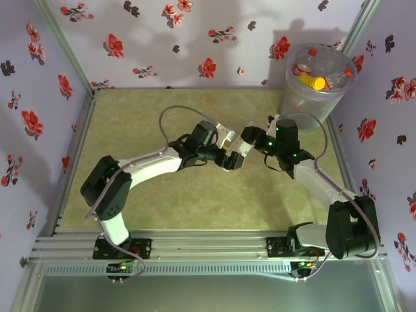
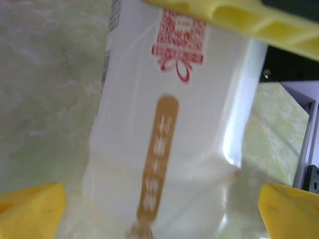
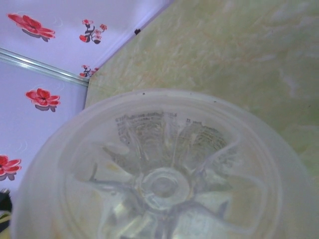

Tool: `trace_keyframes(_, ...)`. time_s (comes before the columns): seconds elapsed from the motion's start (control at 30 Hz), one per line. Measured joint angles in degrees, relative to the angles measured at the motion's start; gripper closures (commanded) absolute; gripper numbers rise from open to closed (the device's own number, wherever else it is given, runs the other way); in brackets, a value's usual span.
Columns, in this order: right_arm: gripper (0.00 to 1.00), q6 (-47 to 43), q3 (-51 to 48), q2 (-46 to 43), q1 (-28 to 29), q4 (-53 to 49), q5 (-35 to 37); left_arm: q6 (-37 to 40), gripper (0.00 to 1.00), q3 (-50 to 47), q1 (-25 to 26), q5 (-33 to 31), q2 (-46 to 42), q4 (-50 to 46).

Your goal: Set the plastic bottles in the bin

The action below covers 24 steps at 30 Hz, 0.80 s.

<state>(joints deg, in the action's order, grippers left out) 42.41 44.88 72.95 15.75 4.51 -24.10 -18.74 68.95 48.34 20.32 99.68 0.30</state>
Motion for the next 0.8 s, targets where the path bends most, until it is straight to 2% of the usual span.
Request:
trace_keyframes(0.17, 0.45, -3.1, 7.9, -0.1, -1.4, -3.9, 2.1, -0.1, 0.0, -3.8, -1.6, -1.4, -6.4, 1.3)
trace_keyframes(0.27, 0.49, -4.0, 13.3, -0.1, -4.3, -3.9, 5.0, -0.3, 0.0, -7.7, -3.3, -3.1, -11.5, 2.4)
trace_keyframes(0.37, 0.48, -4.6, 17.5, 0.0, -8.1, -1.7, 8.6, -0.6, 0.0, -10.9, -4.8, -4.3, -14.6, 3.0)
trace_keyframes(0.53, 0.49, -4.9, 21.4, 1.7, -12.2, 8.4, 13.2, -1.4, 0.0, -15.3, -5.3, -5.2, -15.1, 3.6)
trace_keyframes(0.8, 0.49, -7.3, 23.3, 7.1, -12.2, 28.2, 24.6, -4.1, 0.0, -16.9, -5.3, -5.0, -12.6, 5.7)
